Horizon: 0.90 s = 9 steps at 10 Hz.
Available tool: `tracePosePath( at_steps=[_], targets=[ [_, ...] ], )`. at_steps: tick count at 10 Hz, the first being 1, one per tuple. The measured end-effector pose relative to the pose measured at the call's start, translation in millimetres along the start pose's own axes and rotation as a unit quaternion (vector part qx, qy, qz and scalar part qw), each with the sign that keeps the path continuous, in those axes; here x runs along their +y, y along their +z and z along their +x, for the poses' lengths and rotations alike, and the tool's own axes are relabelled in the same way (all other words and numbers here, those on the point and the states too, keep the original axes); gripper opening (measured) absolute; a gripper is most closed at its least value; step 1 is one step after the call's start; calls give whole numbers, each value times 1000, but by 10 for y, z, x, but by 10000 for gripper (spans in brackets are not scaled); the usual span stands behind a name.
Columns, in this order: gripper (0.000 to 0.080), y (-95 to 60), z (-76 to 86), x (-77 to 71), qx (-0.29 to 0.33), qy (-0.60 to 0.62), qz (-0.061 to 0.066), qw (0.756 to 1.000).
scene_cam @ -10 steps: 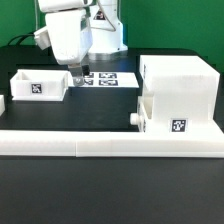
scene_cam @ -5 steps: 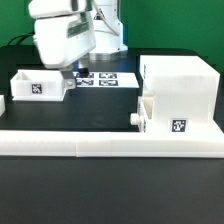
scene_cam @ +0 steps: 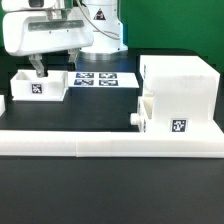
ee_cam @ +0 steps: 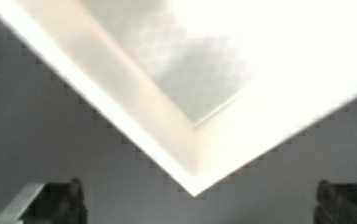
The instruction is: Assemble drawer
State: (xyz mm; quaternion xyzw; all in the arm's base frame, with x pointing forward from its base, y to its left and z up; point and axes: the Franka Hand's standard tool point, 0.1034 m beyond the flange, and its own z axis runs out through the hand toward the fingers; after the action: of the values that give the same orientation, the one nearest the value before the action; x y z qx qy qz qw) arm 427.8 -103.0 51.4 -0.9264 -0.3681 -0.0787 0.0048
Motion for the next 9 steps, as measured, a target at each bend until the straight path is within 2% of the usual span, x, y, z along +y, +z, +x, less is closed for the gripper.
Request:
tracePosePath(
  at_steps=[4, 5, 6, 7, 8, 9],
  targets=[
    [649, 5, 0, -2, 0, 111, 1, 994],
    [649, 12, -41, 4, 4, 187, -5, 982],
    [649, 34, -128, -40, 4, 277, -8, 961],
    [649, 22, -71, -56, 4, 322, -6, 947],
    [649, 43, -75, -90, 2, 342, -5, 940],
    [649, 65, -94, -111, 1, 395, -1, 919]
  ],
)
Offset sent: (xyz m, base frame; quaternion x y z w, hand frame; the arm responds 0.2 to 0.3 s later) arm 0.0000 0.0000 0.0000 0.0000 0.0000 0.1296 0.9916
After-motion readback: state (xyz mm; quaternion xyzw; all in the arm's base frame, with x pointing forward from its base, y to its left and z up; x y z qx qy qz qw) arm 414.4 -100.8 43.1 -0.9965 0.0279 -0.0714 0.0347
